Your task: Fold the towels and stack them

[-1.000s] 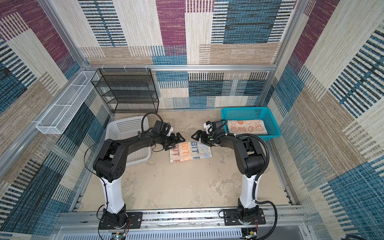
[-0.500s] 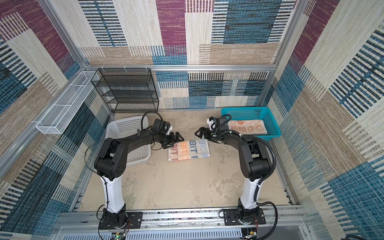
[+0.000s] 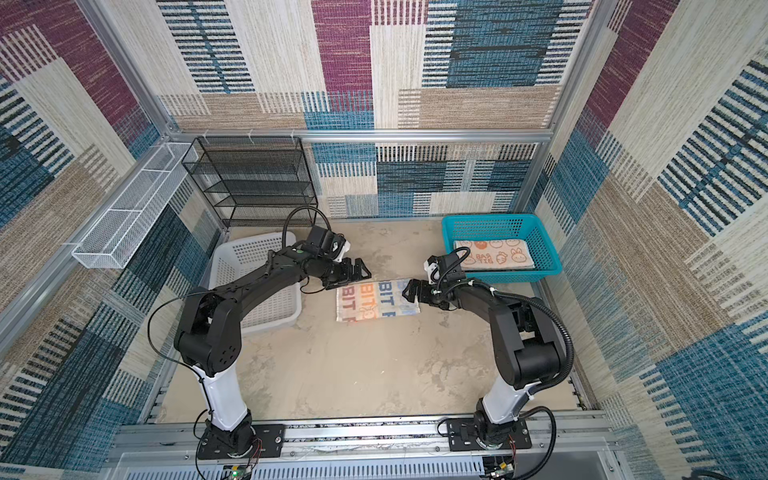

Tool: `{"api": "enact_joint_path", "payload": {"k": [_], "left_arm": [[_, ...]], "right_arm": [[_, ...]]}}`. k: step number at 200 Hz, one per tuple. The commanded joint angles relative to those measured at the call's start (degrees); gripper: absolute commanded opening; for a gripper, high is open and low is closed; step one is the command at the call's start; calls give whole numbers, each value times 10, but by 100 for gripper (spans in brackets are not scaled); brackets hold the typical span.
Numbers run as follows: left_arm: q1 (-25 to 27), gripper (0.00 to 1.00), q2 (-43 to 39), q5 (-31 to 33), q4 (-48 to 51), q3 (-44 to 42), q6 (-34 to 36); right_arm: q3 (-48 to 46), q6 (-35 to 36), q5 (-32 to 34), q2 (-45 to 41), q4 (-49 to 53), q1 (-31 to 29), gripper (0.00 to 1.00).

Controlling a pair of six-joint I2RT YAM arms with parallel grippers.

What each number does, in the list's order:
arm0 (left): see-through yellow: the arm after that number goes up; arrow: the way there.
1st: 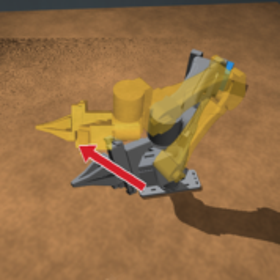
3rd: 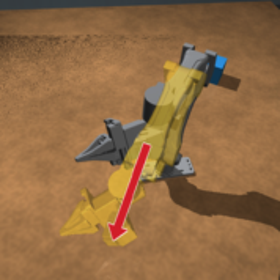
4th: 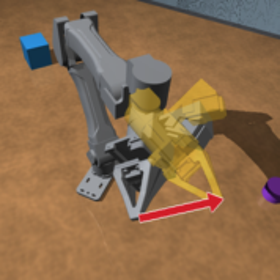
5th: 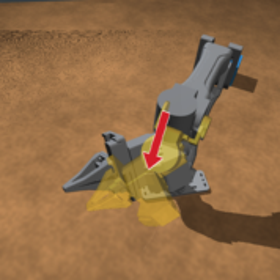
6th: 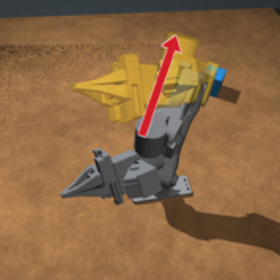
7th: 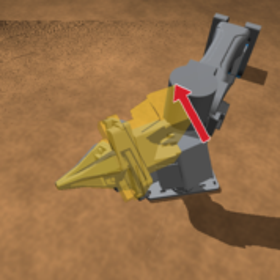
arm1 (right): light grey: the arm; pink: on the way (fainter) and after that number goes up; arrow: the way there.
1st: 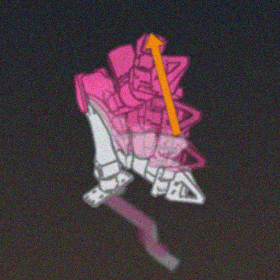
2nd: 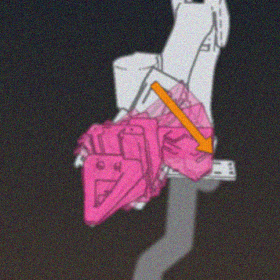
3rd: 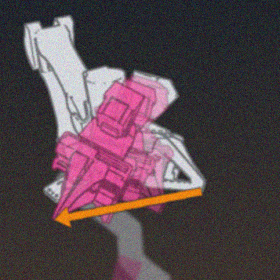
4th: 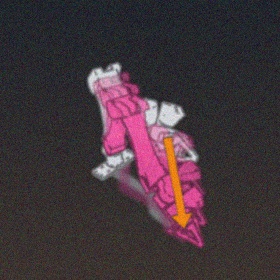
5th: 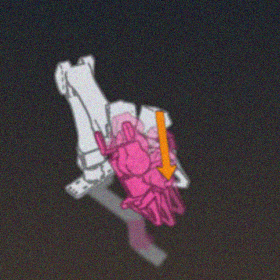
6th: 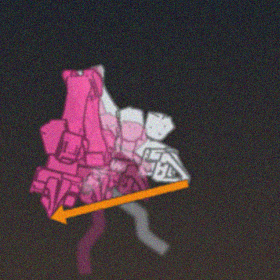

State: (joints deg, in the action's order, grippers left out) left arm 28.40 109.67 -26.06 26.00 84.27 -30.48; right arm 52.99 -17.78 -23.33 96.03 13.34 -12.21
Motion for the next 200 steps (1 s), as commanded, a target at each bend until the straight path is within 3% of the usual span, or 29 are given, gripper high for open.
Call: {"api": "enact_joint_path", "payload": {"k": [1, 71, 116, 188, 200], "left_arm": [[21, 99, 24, -34, -28, -11, -33], [28, 99, 58, -36, -45, -51, -29], [21, 99, 78, -36, -57, -75, -28], [12, 99, 77, -38, -72, -96, -35], [10, 99, 77, -38, -74, -100, -34]], "right_arm": [[-1, -1, 13, 6, -18, -1, 99], [13, 10, 1, 55, -37, -10, 99], [-34, -18, -22, 46, -82, -40, 100], [-75, -54, -43, 54, -151, -41, 83], [-74, -58, -47, 57, -158, -40, 76]]}}
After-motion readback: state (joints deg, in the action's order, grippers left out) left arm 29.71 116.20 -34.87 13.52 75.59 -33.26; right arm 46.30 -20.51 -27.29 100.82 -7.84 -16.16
